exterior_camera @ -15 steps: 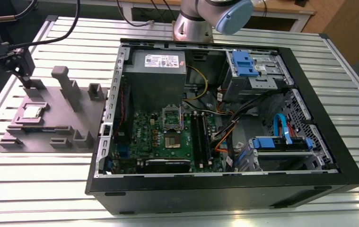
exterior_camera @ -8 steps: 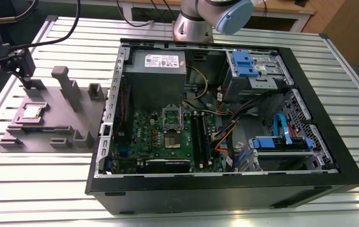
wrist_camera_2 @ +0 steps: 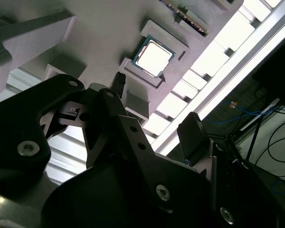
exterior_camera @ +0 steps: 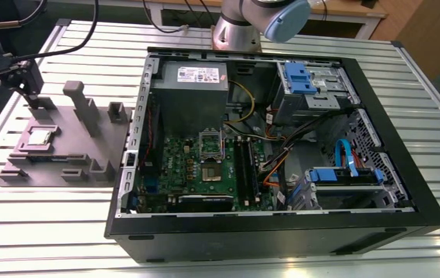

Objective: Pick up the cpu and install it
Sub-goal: 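Pick up the cpu and move it towards the insertion slot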

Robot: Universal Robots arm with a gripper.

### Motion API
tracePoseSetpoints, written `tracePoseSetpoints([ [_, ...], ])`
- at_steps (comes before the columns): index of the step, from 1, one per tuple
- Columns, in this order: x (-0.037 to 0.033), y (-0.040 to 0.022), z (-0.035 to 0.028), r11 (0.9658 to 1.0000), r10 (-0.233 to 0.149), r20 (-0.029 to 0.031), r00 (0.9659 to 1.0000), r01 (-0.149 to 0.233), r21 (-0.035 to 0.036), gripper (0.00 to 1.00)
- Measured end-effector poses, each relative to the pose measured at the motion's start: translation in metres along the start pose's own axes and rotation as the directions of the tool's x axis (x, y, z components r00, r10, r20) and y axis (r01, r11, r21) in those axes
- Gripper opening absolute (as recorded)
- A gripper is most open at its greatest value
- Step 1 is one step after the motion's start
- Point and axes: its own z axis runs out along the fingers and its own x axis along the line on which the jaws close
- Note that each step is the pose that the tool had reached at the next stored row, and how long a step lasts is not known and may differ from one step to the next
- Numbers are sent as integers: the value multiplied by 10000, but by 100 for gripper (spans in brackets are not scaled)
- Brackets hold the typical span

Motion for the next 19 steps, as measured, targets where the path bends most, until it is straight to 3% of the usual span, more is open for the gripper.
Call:
tracePoseSetpoints([
  [12,-59,-45,78,10000,48,-1,10000,-48,-1,71],
  [19,-61,-46,92,10000,50,-2,10000,-50,-1,71],
])
